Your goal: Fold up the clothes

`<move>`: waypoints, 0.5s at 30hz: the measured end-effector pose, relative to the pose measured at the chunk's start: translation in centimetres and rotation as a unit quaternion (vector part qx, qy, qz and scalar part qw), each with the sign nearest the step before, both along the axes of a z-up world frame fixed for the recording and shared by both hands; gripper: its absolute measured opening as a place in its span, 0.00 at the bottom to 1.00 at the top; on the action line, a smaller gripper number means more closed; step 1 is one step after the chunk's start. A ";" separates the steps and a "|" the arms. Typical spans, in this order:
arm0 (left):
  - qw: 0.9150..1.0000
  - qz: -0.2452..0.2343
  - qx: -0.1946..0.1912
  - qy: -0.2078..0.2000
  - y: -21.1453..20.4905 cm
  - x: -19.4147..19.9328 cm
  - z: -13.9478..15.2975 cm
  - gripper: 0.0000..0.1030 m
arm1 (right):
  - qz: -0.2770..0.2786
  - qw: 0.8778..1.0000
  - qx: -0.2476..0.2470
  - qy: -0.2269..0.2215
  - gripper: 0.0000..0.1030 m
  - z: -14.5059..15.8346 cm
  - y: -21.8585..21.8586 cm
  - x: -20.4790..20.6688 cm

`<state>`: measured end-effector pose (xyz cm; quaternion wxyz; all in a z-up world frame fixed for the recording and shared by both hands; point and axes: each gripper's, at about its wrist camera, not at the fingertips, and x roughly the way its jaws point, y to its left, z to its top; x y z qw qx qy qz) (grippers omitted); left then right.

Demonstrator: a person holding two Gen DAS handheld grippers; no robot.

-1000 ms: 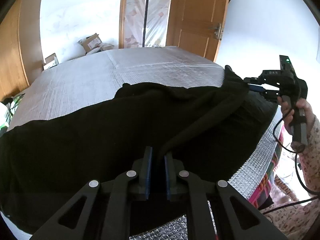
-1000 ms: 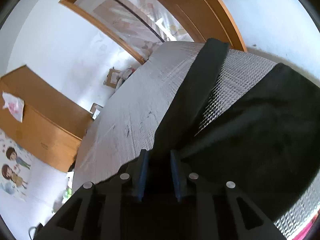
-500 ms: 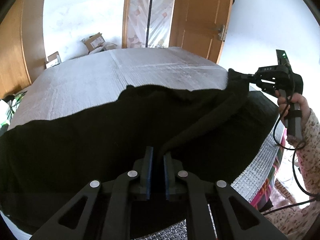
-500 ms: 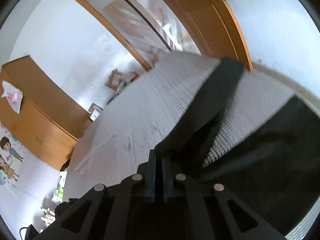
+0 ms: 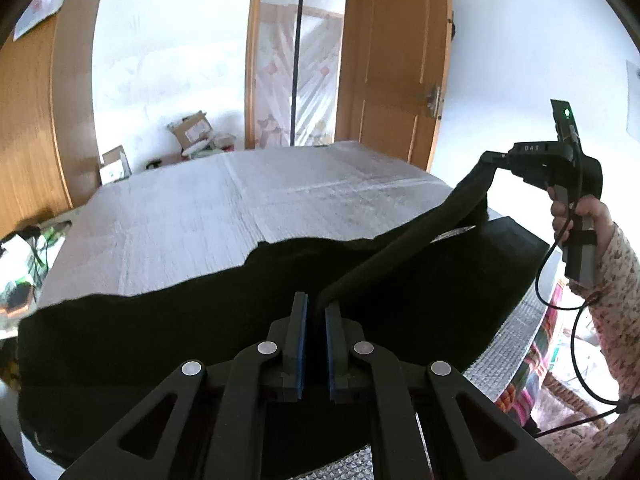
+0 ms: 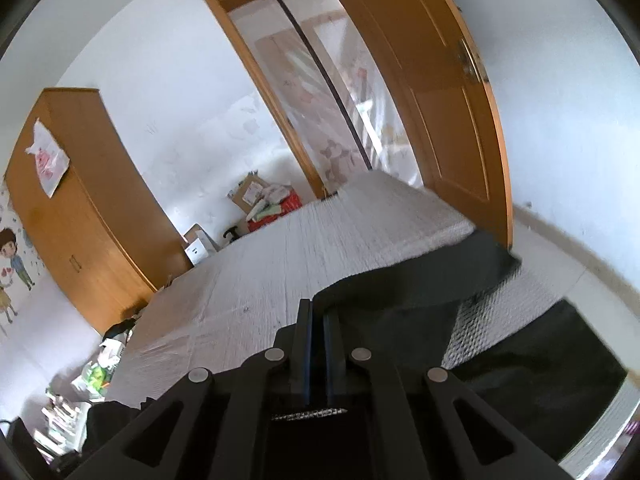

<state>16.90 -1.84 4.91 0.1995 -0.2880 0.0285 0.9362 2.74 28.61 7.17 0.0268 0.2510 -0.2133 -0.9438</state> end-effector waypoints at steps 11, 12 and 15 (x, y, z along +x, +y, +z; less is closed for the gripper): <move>0.999 -0.029 -0.003 -0.026 0.5 2.0 -1.2 0.07 | -0.016 1.000 0.018 -0.006 0.05 -1.7 0.5 4.8; 0.999 -0.031 -0.003 -0.029 0.5 2.2 -1.4 0.07 | -0.018 1.000 0.017 -0.009 0.05 -2.2 0.6 5.4; 0.999 -0.035 -0.004 -0.041 0.7 2.6 -2.3 0.07 | -0.026 0.999 0.010 -0.019 0.05 -3.6 1.2 6.7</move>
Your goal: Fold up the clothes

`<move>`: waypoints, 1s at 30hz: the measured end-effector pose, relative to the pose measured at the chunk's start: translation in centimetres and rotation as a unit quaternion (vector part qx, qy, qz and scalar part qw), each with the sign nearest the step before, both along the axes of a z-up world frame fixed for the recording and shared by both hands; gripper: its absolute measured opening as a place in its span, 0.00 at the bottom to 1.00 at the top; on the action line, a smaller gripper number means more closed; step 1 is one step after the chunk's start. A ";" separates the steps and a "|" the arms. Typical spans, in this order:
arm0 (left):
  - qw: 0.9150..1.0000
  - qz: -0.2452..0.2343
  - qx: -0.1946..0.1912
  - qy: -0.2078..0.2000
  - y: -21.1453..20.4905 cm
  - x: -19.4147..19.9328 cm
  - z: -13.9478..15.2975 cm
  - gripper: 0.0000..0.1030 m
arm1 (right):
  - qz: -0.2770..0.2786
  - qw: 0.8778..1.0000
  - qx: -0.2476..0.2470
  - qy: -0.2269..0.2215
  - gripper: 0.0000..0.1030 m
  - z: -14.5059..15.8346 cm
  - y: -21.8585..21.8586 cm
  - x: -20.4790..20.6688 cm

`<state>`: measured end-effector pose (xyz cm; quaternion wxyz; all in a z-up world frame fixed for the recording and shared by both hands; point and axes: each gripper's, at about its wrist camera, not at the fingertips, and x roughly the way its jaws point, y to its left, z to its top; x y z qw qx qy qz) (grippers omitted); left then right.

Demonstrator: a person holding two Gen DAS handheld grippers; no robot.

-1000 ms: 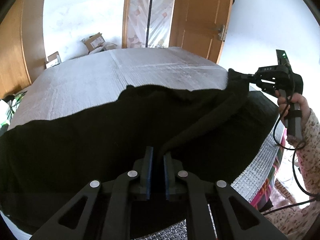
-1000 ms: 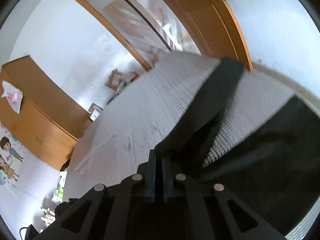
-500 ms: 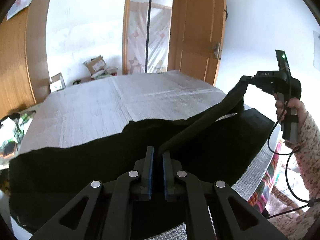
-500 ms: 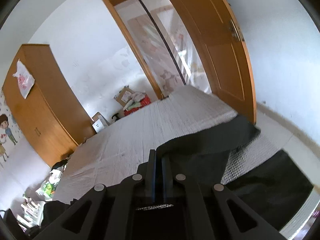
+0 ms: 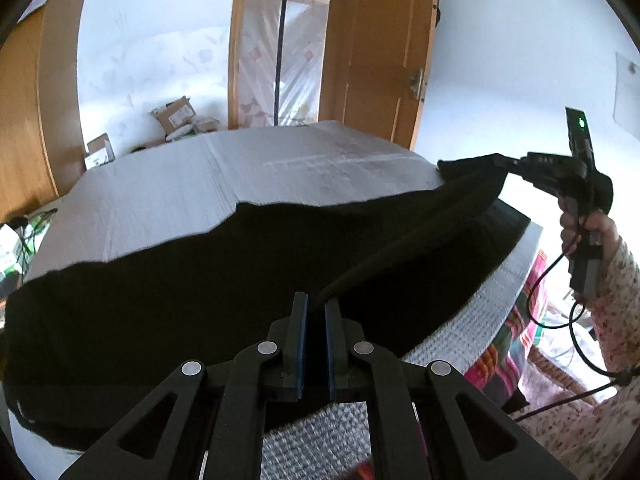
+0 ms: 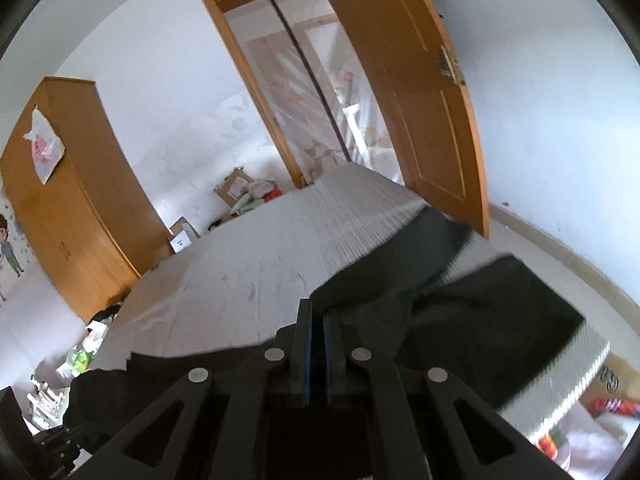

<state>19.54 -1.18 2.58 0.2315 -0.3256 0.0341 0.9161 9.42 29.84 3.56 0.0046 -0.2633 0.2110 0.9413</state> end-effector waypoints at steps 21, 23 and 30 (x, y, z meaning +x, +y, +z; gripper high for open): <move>0.999 -0.010 0.028 -0.042 0.0 0.1 -1.9 0.06 | -0.032 0.995 -0.035 -0.085 0.09 -7.1 2.2 1.5; 0.999 -0.017 0.031 -0.039 0.6 -0.6 -1.5 0.06 | -0.028 0.995 -0.034 -0.090 0.09 -7.2 2.3 1.6; 0.996 -0.056 0.039 -0.055 3.4 -3.0 -1.3 0.11 | -0.019 0.995 -0.024 -0.095 0.12 -6.8 2.4 2.2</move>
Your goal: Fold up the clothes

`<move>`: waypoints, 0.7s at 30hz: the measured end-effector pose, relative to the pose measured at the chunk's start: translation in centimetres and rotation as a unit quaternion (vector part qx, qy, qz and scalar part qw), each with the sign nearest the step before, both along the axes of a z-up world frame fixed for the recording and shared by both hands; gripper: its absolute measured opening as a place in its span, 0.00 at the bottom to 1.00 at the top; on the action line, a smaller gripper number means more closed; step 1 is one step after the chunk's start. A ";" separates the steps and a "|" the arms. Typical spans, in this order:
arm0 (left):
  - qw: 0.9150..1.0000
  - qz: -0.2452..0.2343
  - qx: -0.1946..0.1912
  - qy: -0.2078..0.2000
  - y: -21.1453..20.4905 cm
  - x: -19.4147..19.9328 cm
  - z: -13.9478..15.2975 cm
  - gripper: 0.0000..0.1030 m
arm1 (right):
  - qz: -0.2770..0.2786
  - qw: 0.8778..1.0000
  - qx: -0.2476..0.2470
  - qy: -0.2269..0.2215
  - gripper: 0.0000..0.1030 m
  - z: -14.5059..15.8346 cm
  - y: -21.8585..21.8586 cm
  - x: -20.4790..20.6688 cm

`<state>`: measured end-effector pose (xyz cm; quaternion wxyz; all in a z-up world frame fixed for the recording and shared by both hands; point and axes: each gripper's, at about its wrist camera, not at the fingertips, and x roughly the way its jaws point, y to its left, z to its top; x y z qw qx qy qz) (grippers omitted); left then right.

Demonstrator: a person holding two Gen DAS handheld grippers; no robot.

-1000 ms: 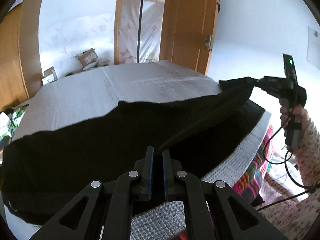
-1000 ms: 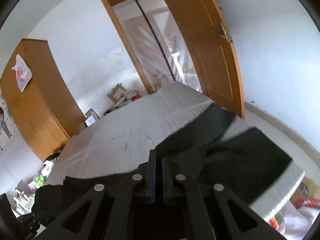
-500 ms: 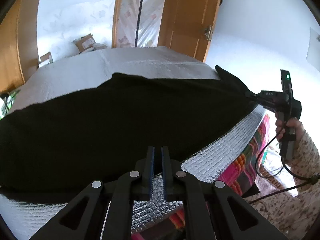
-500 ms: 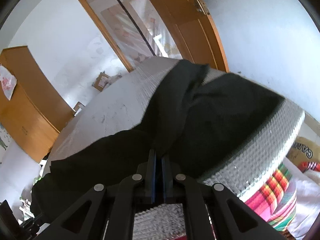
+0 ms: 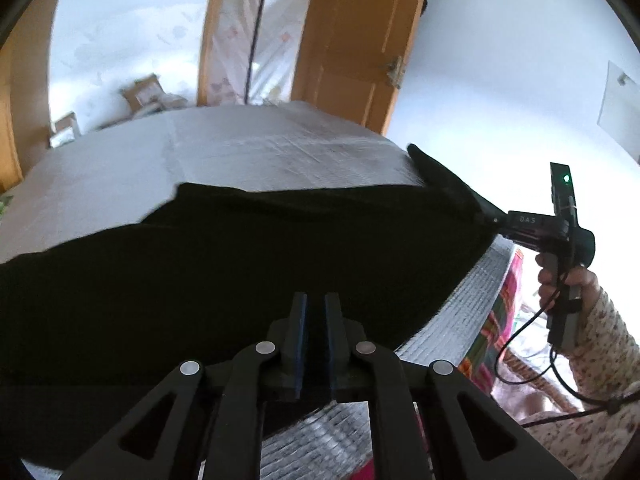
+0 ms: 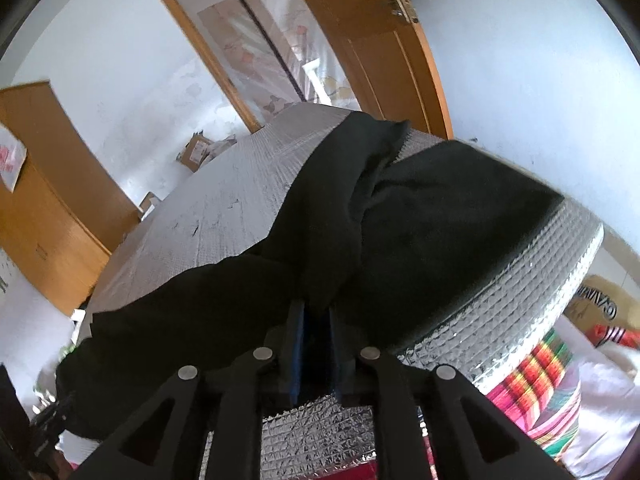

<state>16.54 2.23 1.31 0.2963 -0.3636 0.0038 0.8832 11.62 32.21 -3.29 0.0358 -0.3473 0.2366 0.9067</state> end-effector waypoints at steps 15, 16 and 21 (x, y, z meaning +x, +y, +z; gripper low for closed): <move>0.996 -0.037 -0.038 -0.071 2.7 -2.6 -2.3 0.16 | 0.013 0.998 -0.047 0.031 0.18 1.4 2.3 0.9; 0.996 -0.037 -0.044 -0.073 3.0 -2.7 -2.2 0.16 | 0.010 0.997 -0.059 0.038 0.18 1.5 2.9 0.9; 0.995 -0.071 -0.057 -0.051 5.0 -2.7 -0.8 0.16 | -0.018 0.999 -0.039 0.033 0.20 2.0 4.5 -0.7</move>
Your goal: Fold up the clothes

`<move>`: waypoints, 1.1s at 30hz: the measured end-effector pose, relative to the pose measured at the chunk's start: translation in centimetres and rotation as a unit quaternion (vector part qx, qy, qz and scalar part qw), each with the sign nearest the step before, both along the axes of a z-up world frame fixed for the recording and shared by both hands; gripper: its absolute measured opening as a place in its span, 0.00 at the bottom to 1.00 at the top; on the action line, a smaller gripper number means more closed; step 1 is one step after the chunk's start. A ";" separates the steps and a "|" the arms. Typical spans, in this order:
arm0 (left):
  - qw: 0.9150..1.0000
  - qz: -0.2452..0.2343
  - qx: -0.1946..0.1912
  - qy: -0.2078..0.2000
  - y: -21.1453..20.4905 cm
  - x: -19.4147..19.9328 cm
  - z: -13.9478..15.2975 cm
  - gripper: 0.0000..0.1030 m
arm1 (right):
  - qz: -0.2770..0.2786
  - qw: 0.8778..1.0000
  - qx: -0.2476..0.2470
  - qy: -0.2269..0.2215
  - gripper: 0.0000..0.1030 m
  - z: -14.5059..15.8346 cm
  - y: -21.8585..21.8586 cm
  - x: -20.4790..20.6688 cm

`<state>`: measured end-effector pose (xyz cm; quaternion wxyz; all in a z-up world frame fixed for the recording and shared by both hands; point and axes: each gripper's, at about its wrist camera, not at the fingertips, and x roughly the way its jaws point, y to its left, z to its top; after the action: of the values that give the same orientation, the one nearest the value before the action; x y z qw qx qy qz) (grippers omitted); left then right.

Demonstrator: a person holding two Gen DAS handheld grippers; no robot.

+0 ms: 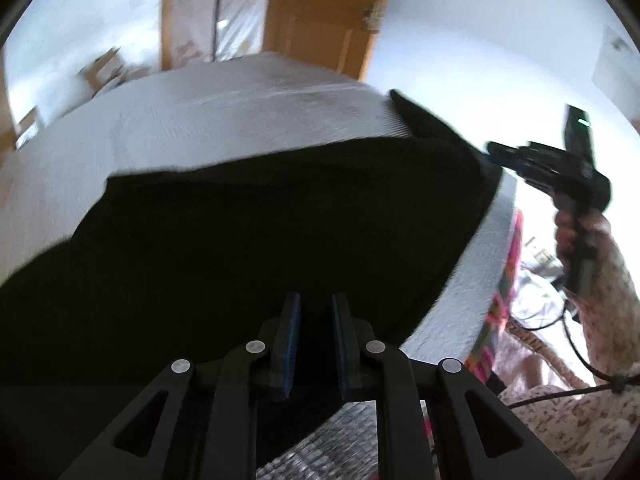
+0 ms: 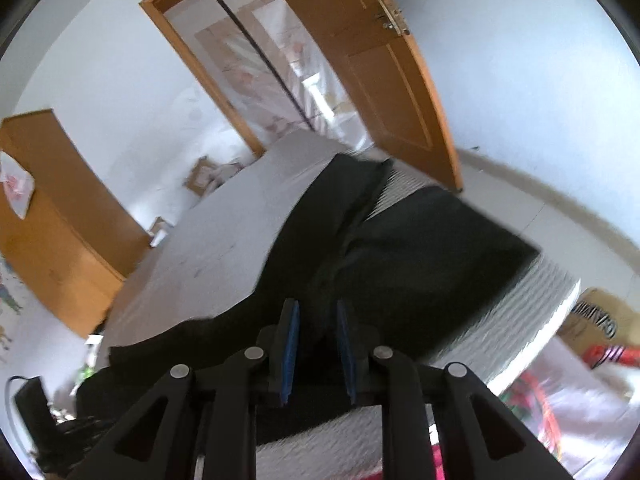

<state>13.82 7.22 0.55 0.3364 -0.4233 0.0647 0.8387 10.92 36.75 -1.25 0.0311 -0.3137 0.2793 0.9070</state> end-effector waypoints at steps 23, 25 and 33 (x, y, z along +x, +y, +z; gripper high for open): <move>0.997 -0.048 0.029 -0.052 7.7 -6.2 -1.1 0.16 | 0.007 0.988 0.080 -0.131 0.22 -1.8 3.3 -12.8; 0.997 -0.049 0.030 -0.054 7.8 -6.3 -1.2 0.16 | 0.007 0.987 0.083 -0.136 0.22 -2.0 3.3 -13.4; 0.997 -0.045 0.039 -0.058 7.4 -6.2 -1.2 0.16 | 0.008 0.987 0.100 -0.129 0.05 -2.0 2.9 -13.8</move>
<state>7.66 14.61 -0.66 0.3935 -0.4547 0.0312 0.7984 -2.92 39.63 -3.23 0.0908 -0.4260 0.1784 0.8823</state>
